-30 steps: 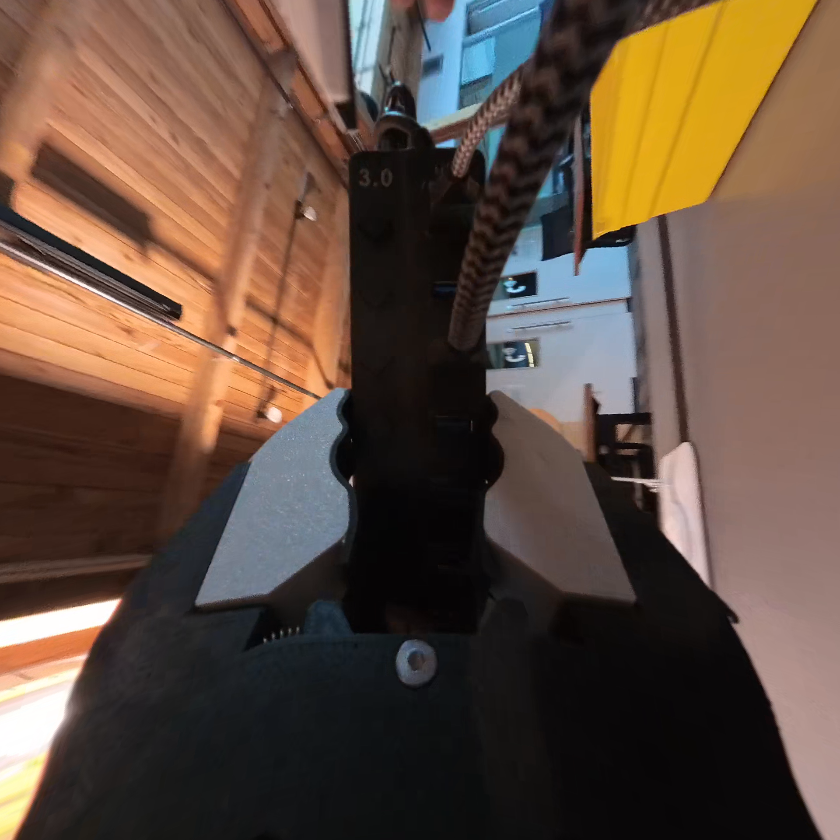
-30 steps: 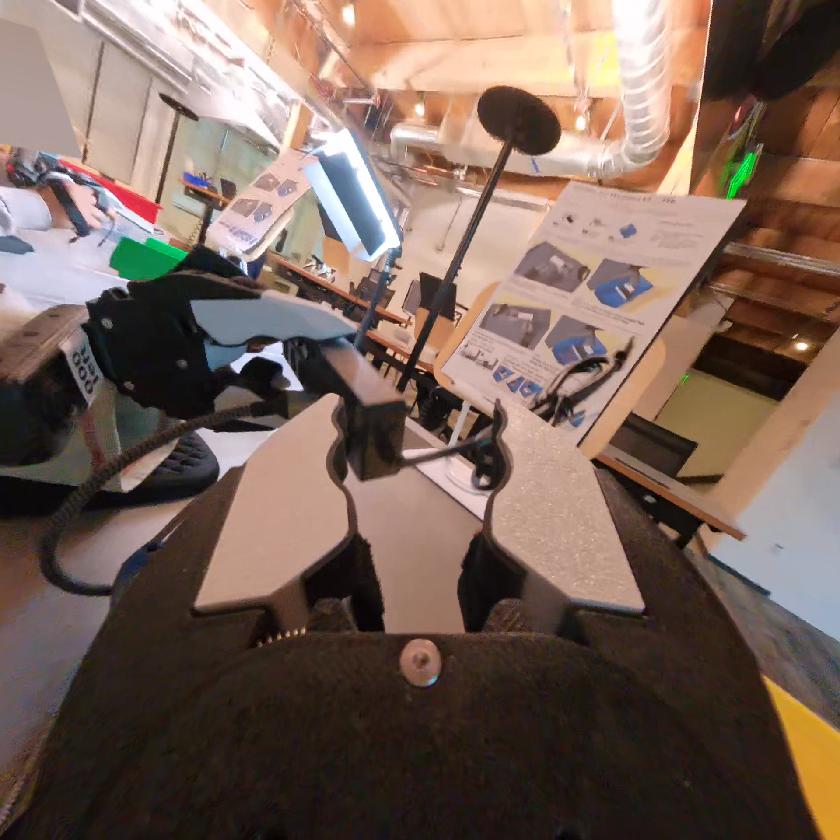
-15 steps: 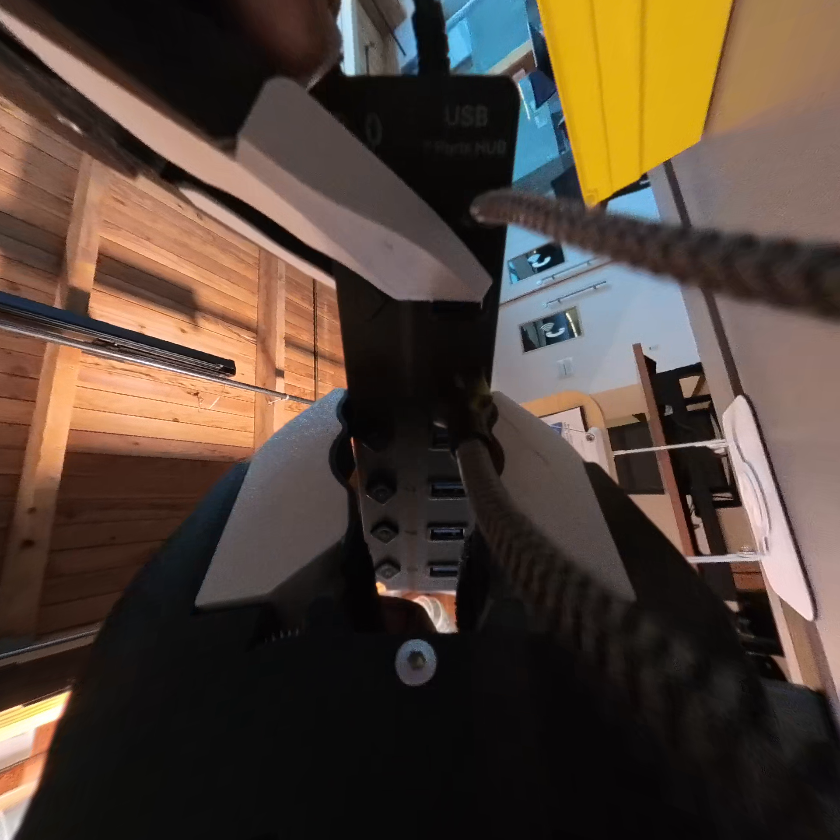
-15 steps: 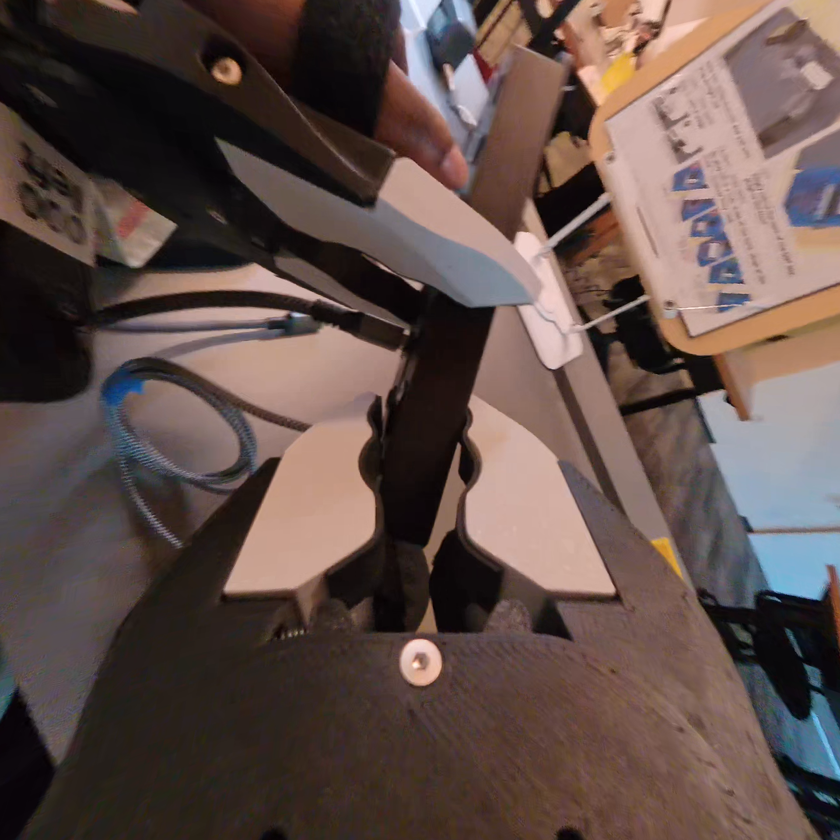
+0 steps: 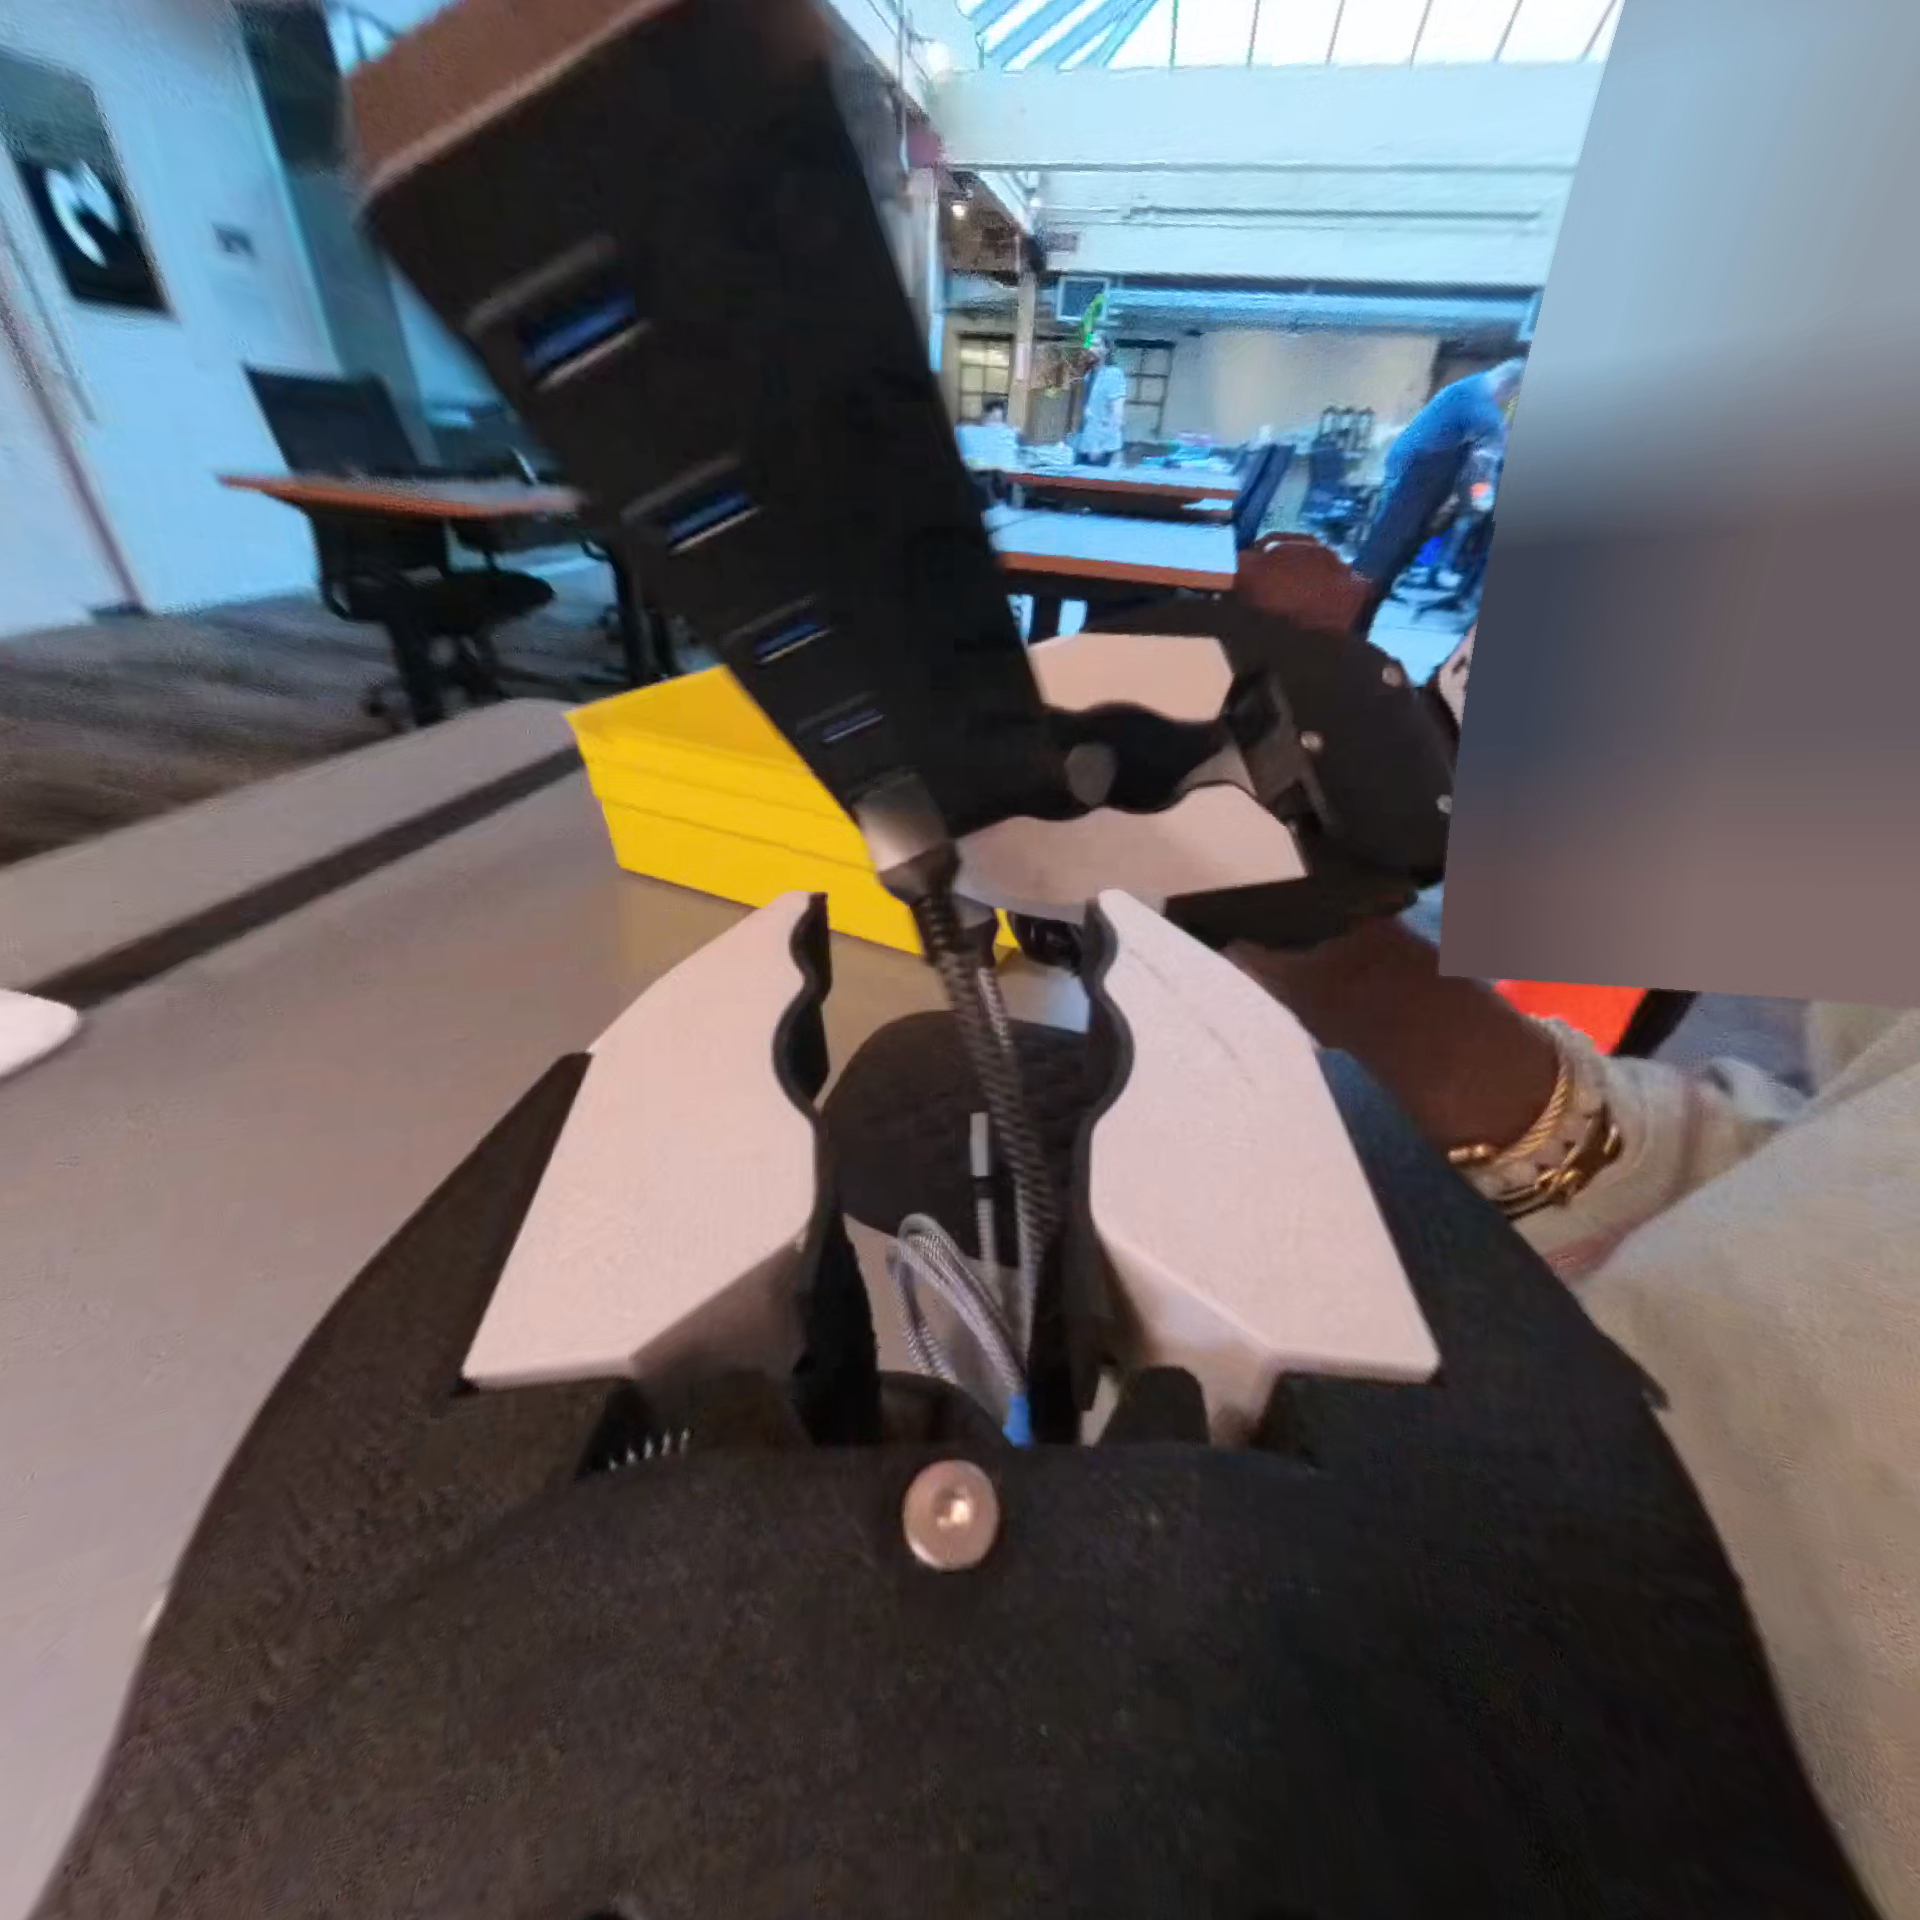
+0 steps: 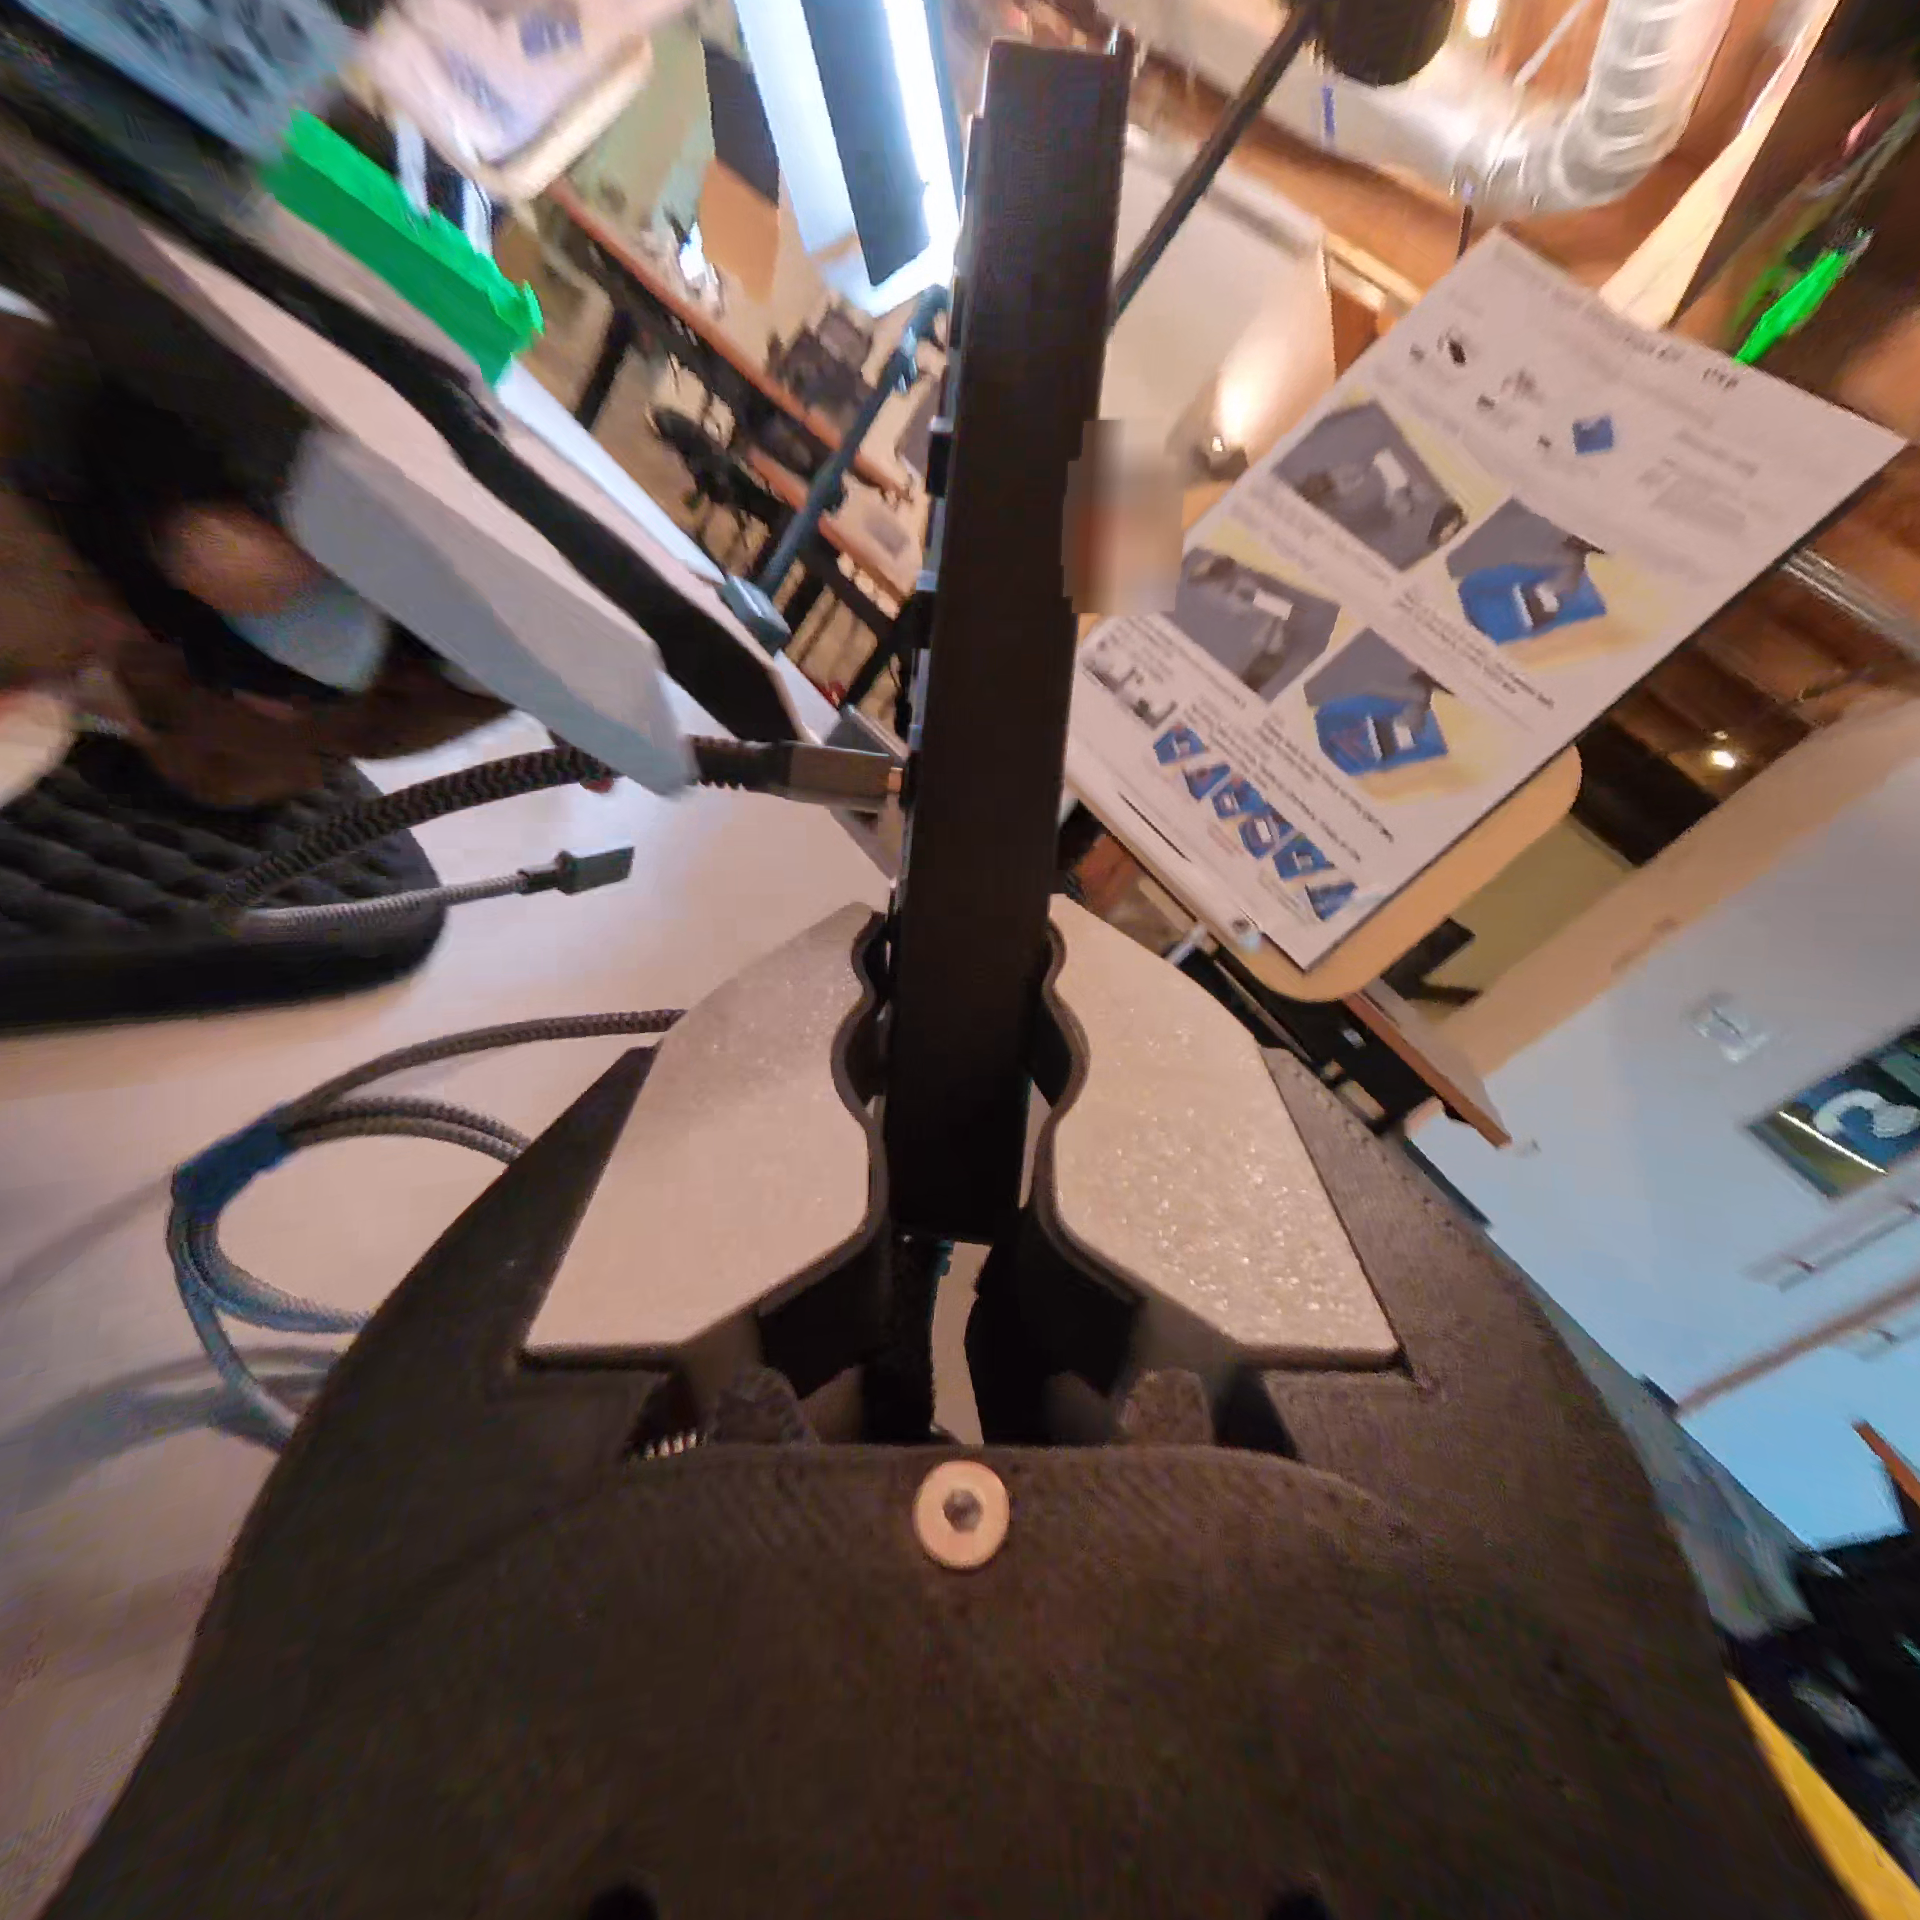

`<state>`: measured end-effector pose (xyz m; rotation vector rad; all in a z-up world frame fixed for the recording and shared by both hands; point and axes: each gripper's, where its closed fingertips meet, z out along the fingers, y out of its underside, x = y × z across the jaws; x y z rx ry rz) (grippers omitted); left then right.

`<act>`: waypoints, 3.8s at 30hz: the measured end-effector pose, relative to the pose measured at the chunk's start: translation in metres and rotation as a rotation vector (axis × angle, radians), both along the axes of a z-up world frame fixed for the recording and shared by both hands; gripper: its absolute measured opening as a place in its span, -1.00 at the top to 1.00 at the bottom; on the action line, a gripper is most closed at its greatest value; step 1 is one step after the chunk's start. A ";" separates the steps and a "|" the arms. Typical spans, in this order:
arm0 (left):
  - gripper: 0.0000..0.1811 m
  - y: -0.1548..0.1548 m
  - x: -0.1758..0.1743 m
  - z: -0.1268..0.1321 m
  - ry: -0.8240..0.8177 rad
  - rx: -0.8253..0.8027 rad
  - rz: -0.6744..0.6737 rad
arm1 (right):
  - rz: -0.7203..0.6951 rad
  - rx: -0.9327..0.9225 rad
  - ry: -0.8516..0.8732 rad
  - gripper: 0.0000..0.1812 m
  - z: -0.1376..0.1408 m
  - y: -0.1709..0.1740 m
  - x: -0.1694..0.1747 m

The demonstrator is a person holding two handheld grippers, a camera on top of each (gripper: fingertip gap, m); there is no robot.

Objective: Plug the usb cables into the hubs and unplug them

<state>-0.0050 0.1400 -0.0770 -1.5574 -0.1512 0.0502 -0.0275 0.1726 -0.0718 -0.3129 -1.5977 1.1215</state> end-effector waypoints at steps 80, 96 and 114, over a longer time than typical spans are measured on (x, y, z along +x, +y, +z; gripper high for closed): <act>0.56 -0.059 -0.060 -0.034 0.042 0.256 0.400 | -0.478 -0.333 0.494 0.74 0.084 0.392 -0.077; 0.58 -0.058 -0.058 -0.034 0.059 0.253 0.403 | -0.528 0.155 -0.223 0.74 -0.032 0.365 -0.079; 0.58 -0.059 -0.060 -0.036 0.042 0.249 0.401 | -0.601 0.412 -0.998 0.68 -0.134 0.385 -0.092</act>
